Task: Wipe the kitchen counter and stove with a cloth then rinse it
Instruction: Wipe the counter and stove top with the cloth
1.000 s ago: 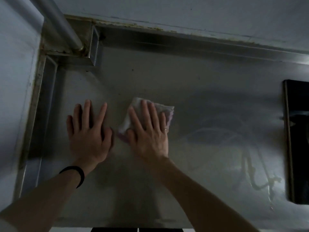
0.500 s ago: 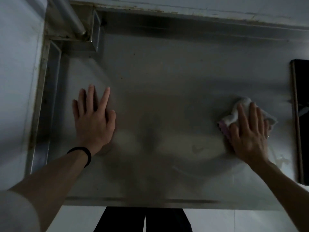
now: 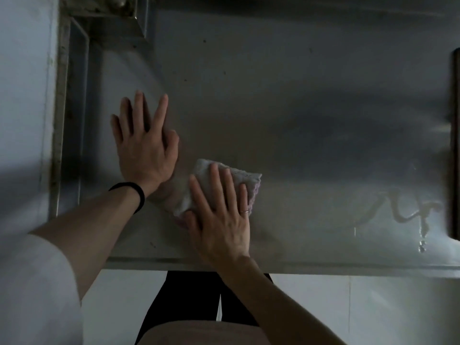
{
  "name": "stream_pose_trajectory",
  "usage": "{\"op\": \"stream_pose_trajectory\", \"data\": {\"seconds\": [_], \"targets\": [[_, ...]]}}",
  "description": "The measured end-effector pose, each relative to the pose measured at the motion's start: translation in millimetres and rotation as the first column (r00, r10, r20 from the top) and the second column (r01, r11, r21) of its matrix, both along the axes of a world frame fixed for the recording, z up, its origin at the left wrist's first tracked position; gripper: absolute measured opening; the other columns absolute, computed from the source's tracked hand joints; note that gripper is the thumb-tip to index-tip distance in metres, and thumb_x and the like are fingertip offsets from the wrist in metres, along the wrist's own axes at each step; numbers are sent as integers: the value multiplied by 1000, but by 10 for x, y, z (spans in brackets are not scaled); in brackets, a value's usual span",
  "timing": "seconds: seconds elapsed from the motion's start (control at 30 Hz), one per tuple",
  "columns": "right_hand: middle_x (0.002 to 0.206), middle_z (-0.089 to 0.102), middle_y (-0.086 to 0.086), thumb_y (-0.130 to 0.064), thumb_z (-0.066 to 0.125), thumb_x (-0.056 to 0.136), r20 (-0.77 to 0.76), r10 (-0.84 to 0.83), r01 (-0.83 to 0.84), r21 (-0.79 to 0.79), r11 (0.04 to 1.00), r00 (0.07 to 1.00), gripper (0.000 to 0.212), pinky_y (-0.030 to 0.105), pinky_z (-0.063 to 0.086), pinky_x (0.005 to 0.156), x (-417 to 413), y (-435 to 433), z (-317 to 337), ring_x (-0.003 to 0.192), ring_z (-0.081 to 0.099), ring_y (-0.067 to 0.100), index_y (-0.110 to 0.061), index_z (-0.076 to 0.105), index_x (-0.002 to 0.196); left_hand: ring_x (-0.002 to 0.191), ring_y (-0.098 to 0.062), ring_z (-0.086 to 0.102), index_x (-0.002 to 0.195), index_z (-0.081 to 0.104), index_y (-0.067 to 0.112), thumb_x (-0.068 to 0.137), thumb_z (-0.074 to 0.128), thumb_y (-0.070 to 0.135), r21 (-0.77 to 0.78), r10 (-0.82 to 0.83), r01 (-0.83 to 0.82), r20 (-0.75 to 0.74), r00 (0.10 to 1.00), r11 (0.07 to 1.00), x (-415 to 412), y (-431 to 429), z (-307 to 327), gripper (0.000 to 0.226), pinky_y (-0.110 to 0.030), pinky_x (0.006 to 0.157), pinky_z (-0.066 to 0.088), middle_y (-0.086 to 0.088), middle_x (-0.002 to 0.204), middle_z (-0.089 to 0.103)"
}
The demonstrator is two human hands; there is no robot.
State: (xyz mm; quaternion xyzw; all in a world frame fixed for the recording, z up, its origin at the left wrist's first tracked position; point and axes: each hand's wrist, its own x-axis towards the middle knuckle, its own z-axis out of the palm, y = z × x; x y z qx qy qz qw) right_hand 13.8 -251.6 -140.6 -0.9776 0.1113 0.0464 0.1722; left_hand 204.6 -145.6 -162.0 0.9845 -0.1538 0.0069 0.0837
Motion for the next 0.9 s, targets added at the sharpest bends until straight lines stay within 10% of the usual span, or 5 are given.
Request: {"op": "stream_pose_trajectory", "data": {"seconds": [0.2,0.6,0.9], "targets": [[172,24,7,-54,54,99,62,13,-13,-13,1000,998,62,51,15,128,-295,-445,-73,161,15,25,-37,41,158,159,-42,19,165,17,41,102,37,44,16,-4,4,33,999,1000,1,-2,-38,66,-63,127,15,-11,174,19],[174,8,17,-50,32,102,-88,-572,562,-119,819,815,69,65,11,125,-1043,-1150,55,161,5,36,-27,22,166,160,-42,12,166,14,40,89,38,40,-49,-250,245,-153,956,968,-278,-352,357,81,-69,125,4,-11,175,8],[174,12,10,-55,34,106,-52,-253,255,28,967,966,64,54,6,129,-770,65,5,162,6,31,-34,20,165,160,-42,10,166,19,35,91,43,37,-145,-345,318,-225,911,937,-720,-1576,330,79,-66,127,5,-12,176,6]]}}
